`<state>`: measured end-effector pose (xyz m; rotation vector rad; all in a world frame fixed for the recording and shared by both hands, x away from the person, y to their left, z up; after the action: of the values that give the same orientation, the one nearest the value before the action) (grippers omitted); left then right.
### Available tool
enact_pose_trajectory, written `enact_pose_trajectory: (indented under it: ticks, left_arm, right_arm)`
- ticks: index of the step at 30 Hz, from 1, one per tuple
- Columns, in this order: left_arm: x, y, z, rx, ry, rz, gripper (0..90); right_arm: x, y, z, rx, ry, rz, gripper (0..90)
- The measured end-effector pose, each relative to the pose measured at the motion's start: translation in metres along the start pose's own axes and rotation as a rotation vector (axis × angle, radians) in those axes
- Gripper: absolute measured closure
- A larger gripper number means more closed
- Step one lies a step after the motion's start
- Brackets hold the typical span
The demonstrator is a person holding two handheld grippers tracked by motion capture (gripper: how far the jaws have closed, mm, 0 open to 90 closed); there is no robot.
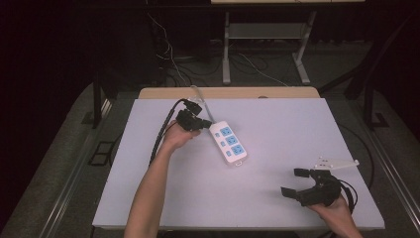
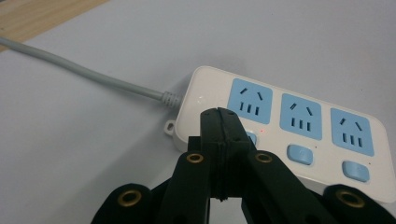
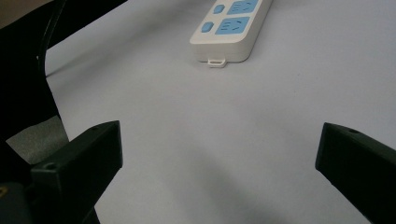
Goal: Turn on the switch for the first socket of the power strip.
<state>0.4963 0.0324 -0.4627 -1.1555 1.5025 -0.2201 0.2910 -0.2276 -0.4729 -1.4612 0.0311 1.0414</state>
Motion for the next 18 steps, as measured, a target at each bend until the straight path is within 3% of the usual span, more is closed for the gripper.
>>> enact_pose_trajectory:
  ticks: [18]
  left_arm:
    - [-0.047, -0.003, -0.004, -0.001, -0.039, -0.047, 89.0]
  right_arm:
    - [0.0, 0.0, 0.0, 0.002, 0.0, 0.0, 0.2]
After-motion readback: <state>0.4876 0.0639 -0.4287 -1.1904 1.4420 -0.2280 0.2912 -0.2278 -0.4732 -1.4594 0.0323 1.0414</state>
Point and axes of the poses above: each handheld gripper's, and its own axes: x roughly forward along the jaws, y roughly out of its underside, z roughly to its left, the point moved 10 cm from there along x, roughly forward along the jaws, and after that the axes turned 15 degrees about y, right-handed, at the moved point
